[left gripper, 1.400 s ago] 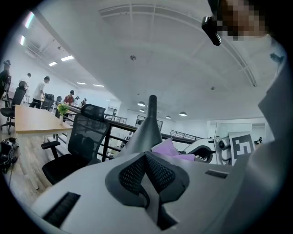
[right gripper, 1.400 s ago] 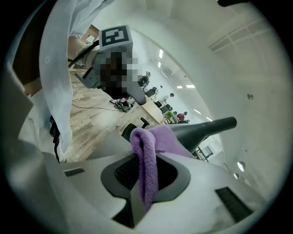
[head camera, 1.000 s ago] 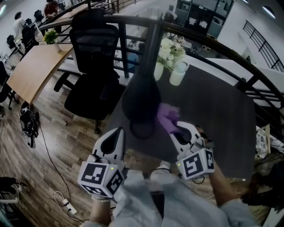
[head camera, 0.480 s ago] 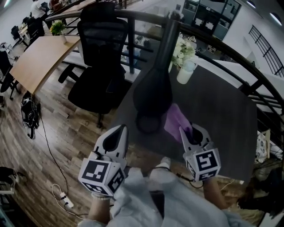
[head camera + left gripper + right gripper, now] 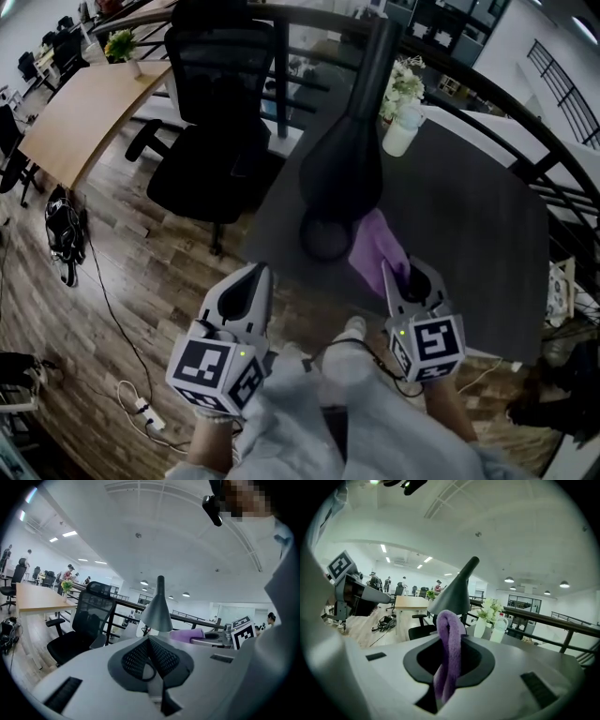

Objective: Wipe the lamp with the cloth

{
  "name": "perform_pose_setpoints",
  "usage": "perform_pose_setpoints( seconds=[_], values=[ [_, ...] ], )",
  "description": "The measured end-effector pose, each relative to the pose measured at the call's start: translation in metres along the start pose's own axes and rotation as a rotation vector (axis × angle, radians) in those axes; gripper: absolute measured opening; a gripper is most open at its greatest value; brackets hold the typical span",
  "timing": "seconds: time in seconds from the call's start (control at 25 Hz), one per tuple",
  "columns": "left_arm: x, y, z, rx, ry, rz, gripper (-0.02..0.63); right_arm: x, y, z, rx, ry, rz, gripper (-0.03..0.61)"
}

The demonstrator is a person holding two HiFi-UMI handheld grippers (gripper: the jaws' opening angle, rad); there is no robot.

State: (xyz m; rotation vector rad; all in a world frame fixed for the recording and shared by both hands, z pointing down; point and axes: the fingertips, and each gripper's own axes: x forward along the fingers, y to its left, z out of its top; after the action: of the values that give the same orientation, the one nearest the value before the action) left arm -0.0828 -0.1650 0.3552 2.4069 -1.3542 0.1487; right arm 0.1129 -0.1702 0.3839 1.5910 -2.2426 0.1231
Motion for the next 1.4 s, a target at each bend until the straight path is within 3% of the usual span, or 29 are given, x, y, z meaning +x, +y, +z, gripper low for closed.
perform_pose_setpoints(
  seconds=[0.28, 0.48, 0.64, 1.4],
  values=[
    [0.007, -0.014, -0.003, -0.001, 0.01, -0.026, 0.0, -0.01, 0.008, -0.001, 0.029, -0.012, 0.028, 0.051],
    [0.016, -0.029, -0.003, 0.018, 0.071, -0.031, 0.0, -0.009, 0.006, 0.002, 0.047, -0.011, 0.075, 0.051],
    [0.027, -0.035, 0.002, 0.02, 0.034, -0.027, 0.0, -0.006, 0.004, 0.002, 0.061, -0.006, 0.109, 0.051],
    [0.049, -0.051, 0.003, 0.021, 0.053, -0.003, 0.0, 0.005, -0.012, 0.004, 0.042, -0.01, 0.167, 0.051]
  ],
)
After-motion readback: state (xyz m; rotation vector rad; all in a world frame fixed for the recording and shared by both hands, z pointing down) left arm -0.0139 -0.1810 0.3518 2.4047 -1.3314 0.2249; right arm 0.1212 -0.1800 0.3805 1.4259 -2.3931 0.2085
